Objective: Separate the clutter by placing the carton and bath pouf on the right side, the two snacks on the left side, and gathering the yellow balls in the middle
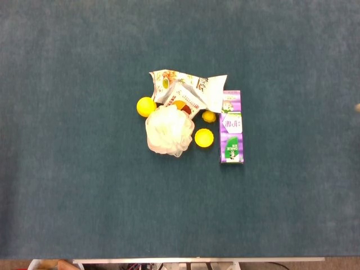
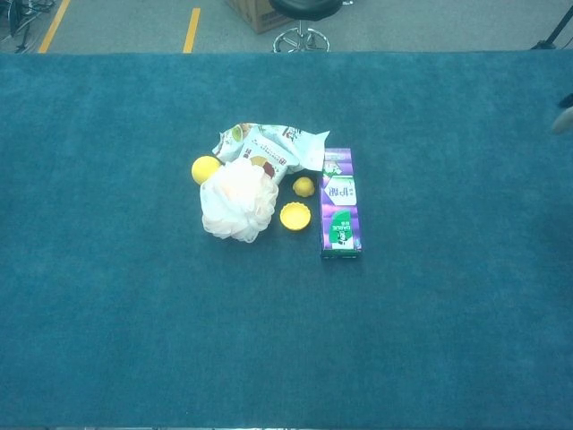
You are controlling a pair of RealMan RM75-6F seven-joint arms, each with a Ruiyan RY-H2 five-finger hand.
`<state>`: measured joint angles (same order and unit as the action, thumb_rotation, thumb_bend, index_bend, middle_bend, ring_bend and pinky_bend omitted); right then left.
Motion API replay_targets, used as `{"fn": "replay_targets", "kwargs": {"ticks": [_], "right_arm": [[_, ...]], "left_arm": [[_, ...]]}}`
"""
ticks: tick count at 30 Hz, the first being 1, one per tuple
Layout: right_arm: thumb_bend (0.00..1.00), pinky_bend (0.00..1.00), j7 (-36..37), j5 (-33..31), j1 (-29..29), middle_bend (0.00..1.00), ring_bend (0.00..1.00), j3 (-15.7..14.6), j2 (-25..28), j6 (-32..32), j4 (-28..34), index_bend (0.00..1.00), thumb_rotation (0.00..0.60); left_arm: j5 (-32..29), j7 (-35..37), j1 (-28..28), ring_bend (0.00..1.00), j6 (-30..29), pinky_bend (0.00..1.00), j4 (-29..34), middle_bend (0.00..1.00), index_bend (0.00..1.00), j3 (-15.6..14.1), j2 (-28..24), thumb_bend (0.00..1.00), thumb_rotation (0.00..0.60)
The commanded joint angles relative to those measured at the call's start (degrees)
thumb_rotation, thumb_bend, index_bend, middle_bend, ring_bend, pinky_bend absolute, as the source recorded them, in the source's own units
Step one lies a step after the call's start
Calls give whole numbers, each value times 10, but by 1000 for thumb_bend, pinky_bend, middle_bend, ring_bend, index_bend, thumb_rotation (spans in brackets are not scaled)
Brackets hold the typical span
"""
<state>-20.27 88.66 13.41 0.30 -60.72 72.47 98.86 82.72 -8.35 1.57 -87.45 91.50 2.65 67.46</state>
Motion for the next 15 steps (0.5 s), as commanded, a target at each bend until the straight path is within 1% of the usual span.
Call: {"fn": "replay_targets", "kwargs": {"ticks": [1, 4, 8, 15], "right_arm": [[0, 208, 18, 27, 26, 215, 82, 0, -15, -26, -18, 321, 600], [0, 208, 38, 60, 54, 215, 82, -2, -34, -49, -41, 321, 600], [0, 211, 64, 88, 82, 215, 82, -7, -58, -71, -72, 321, 600], [0, 211, 107, 133, 121, 215, 82, -18, -99, -89, -127, 321, 600]], "left_arm": [[2, 0, 0, 90, 0, 196, 0, 192, 319, -1, 0, 445, 600], [5, 0, -2, 90, -4, 197, 1, 192, 319, -2, 0, 445, 600], [6, 3, -6, 90, -8, 197, 1, 191, 319, -4, -1, 446, 600], [5, 6, -11, 90, -13, 196, -1, 191, 319, -5, -4, 445, 600]]}}
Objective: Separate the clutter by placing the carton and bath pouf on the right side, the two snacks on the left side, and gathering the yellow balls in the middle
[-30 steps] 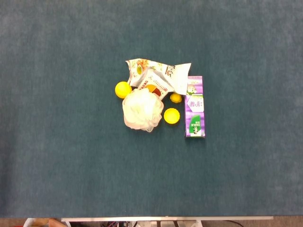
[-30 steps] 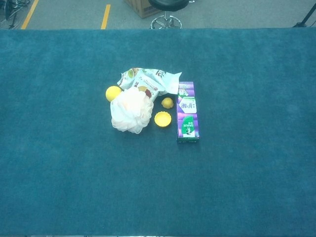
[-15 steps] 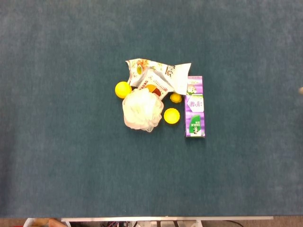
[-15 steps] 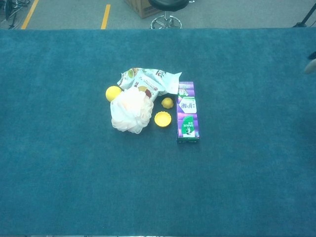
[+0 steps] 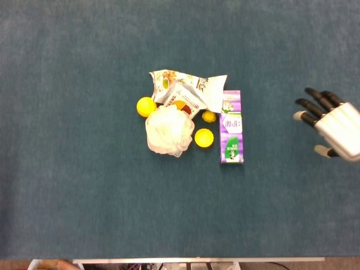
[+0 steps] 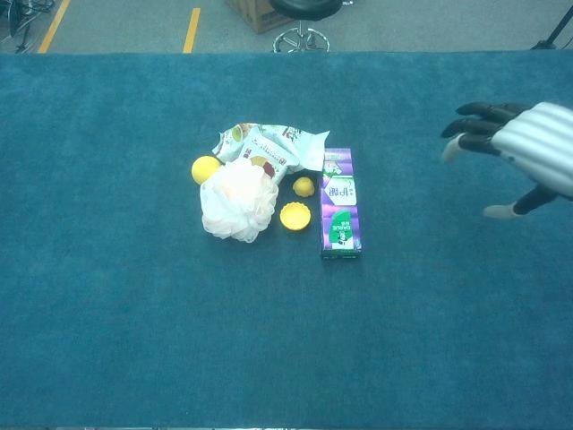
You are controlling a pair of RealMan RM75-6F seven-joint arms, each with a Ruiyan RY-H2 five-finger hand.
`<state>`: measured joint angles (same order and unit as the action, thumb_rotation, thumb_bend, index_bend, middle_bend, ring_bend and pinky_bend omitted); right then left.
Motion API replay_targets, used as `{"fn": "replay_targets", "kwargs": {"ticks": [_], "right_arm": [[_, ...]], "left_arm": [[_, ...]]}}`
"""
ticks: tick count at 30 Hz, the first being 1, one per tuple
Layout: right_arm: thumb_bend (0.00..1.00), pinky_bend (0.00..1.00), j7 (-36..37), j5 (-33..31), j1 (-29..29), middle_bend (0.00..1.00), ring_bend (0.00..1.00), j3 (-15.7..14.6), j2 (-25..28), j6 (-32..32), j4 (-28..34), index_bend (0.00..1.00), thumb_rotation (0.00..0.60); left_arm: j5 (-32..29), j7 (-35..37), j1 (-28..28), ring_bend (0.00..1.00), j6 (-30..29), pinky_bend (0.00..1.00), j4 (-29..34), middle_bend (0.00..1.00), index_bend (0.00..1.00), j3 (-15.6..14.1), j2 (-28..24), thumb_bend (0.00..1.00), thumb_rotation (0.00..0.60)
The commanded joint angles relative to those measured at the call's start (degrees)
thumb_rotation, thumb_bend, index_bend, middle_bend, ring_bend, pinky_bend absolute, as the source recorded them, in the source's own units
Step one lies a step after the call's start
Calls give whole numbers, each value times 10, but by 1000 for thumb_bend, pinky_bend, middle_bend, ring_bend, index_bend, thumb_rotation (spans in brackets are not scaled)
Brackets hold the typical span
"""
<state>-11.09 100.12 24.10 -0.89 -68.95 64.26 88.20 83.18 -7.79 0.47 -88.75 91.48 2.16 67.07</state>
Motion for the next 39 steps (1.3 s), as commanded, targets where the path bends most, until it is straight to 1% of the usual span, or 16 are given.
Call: {"fn": "replay_targets", "kwargs": {"ticks": [1, 8, 19, 31, 39], "right_arm": [[0, 211, 20, 23, 18, 215, 82, -7, -21, -7, -27, 321, 600], [0, 211, 56, 60, 57, 215, 82, -16, -60, -14, -89, 321, 600], [0, 211, 120, 103, 107, 215, 82, -25, -122, 15, -182, 321, 600], [0, 211, 186, 120, 158, 215, 82, -46, -188, 7, -282, 321, 600], [0, 211, 214, 122, 183, 216, 82, -50, -223, 22, -343, 321, 600]], "left_arm": [[0, 0, 0, 90, 1, 196, -1, 191, 319, 0, 0, 445, 600], [0, 4, 1, 90, 5, 196, -6, 191, 319, 0, 3, 446, 600], [-4, 6, -4, 90, 1, 197, -5, 191, 319, 0, 0, 445, 600], [-9, 9, -10, 90, -2, 197, -3, 190, 320, 0, -3, 445, 600], [-14, 12, -16, 90, -6, 197, -2, 190, 320, 1, -6, 445, 600]]}}
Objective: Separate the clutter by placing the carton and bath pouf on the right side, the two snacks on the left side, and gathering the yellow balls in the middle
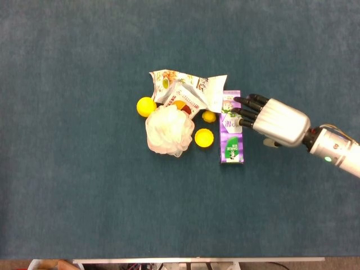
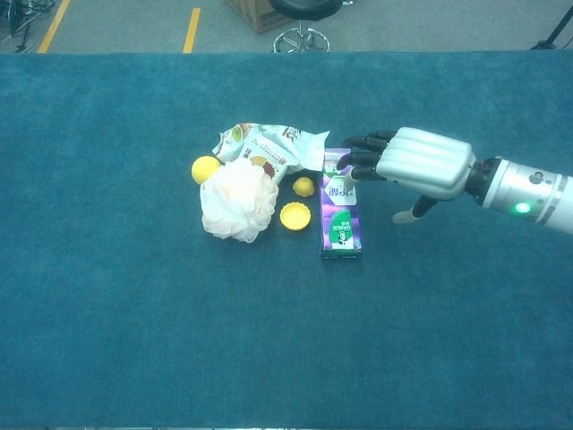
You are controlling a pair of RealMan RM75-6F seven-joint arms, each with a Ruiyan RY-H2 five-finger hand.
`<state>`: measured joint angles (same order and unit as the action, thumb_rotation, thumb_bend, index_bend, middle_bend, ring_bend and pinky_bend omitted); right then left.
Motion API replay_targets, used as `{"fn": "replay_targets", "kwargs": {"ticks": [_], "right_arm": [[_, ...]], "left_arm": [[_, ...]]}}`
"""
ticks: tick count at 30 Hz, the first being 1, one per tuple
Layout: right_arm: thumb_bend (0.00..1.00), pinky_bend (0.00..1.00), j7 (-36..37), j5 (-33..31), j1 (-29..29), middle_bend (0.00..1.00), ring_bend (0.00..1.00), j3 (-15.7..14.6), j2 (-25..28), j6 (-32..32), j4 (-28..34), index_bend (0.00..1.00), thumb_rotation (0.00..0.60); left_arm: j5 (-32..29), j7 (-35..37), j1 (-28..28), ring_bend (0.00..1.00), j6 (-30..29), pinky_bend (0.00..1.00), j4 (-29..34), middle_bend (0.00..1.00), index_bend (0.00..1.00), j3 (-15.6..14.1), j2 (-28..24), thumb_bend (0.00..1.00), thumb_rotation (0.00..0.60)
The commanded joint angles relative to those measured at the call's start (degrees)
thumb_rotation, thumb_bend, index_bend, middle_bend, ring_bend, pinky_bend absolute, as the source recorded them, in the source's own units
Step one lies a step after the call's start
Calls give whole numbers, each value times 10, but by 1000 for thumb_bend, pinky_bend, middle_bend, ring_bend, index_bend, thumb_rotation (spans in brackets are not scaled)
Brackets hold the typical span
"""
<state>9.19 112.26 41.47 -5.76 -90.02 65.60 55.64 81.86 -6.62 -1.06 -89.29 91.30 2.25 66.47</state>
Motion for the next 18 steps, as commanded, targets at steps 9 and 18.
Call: {"fn": "replay_targets", "kwargs": {"ticks": [9, 18], "right_arm": [[0, 211, 32, 9, 26, 216, 82, -12, -41, 42, -58, 321, 600], [0, 211, 43, 9, 45, 215, 82, -28, -65, 33, -89, 320, 600]], "left_arm": [[-3, 3, -2, 90, 0, 196, -4, 190, 320, 1, 2, 445, 600], [-3, 7, -6, 90, -2, 197, -5, 190, 320, 2, 2, 445, 600]]}}
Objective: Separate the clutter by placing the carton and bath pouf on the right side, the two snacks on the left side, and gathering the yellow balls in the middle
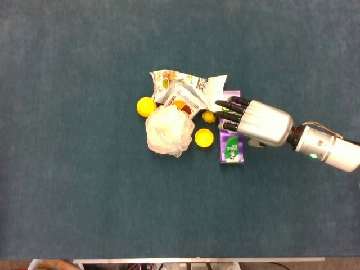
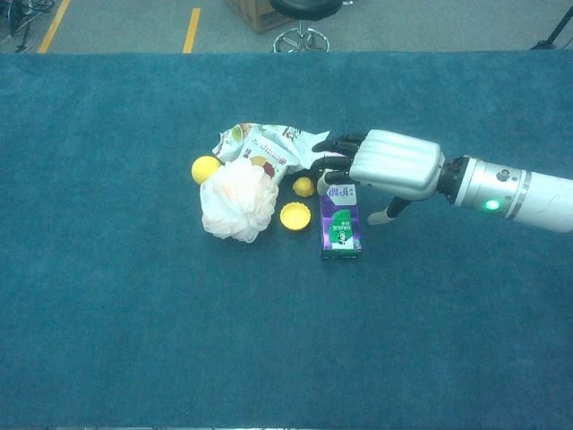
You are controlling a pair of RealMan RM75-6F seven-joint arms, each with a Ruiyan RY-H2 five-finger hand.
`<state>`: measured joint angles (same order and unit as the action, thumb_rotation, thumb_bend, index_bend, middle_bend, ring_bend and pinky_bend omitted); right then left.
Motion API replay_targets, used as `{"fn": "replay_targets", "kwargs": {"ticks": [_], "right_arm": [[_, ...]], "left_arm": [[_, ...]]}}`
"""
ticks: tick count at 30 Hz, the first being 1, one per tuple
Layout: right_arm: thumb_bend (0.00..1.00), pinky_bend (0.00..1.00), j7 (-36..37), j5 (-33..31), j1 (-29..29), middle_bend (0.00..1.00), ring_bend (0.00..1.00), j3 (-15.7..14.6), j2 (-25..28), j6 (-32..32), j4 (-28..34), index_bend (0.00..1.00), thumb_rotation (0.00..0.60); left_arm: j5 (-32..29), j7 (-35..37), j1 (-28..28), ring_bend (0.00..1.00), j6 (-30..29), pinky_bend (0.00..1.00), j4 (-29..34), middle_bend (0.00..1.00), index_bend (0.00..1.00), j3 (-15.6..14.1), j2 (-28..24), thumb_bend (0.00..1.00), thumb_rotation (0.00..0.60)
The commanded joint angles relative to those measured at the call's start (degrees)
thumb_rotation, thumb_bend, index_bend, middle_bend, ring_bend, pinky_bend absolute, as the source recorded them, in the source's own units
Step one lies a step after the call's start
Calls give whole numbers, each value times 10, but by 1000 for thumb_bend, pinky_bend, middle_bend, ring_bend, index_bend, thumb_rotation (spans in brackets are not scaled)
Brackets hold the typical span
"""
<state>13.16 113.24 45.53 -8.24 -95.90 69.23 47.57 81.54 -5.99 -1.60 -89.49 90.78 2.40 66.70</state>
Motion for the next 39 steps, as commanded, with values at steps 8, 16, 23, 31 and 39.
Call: {"fn": "replay_targets", "kwargs": {"ticks": [8, 16, 23, 31, 39], "right_arm": [[0, 211, 20, -8, 19, 216, 82, -14, -34, -18, -50, 319, 600], [0, 218, 35, -14, 24, 234, 100, -24, -63, -22, -95, 320, 600], [0, 293, 35, -19, 19, 407, 272, -29, -73, -1, -118, 333, 600], [0, 448, 34, -25, 11, 658, 515, -33, -76, 23, -131, 529, 600], [0, 479, 25, -31, 2, 728, 587, -40, -59, 31, -118, 588, 600]], "left_arm": [[-1, 6, -4, 90, 0, 197, -4, 190, 320, -2, 0, 445, 600], [-1, 14, -10, 90, -5, 197, -6, 190, 320, -3, -2, 445, 600], [-2, 18, -15, 90, -7, 197, -10, 190, 320, -4, -2, 445, 600], [1, 17, -15, 90, -6, 197, -11, 190, 320, -4, 1, 445, 600], [2, 15, -15, 90, -5, 197, -13, 190, 320, -5, 4, 445, 600]]}}
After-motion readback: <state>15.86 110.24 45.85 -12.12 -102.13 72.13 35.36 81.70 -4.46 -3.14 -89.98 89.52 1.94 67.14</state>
